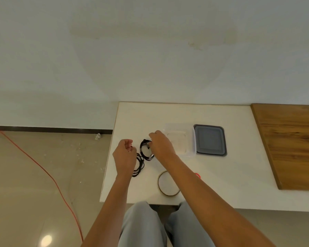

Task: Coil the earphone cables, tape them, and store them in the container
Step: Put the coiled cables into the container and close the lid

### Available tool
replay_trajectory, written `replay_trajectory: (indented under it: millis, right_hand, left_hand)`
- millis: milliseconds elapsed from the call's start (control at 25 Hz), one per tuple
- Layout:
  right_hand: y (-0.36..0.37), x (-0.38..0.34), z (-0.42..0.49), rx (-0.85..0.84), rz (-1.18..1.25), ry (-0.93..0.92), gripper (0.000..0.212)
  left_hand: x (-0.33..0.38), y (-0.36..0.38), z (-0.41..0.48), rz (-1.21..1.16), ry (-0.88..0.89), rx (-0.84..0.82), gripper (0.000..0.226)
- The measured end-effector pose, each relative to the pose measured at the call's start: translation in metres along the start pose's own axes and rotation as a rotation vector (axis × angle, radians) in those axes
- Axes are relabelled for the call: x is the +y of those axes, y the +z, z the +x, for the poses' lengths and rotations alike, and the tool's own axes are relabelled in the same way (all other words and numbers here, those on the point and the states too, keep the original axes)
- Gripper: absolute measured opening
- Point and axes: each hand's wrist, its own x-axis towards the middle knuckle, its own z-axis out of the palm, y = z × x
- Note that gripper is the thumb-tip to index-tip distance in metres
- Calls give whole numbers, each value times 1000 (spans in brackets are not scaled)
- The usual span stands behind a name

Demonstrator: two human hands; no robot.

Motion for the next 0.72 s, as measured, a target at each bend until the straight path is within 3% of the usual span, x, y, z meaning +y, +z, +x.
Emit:
replay_trajectory:
  millis: [160,280,400,480,600,720]
  right_hand:
    - [14,-16,14,-74,-349,-6,18]
    - [17,-20,16,-95,-430,-45,42]
    - [17,-20,14,-115,-430,-76,43]
    - [12,-17,13,-119,-333,-9,38]
    - [-15,-12,7,-11,1,123,20]
    - [-57,7,-12,174,303,188,10]
  left_hand:
    - [-16,-9,0,7,-27,-14,25]
    - [-21,-10,-5,30,-84,-27,30]
    - [-23,-10,-9,126,-97,-2,34]
    - [-21,-10,-12,244,-182,4,42]
    - [-17,-9,-15,331,-317,-94,53]
    - [-17,-7,-17,320,-294,-131,44]
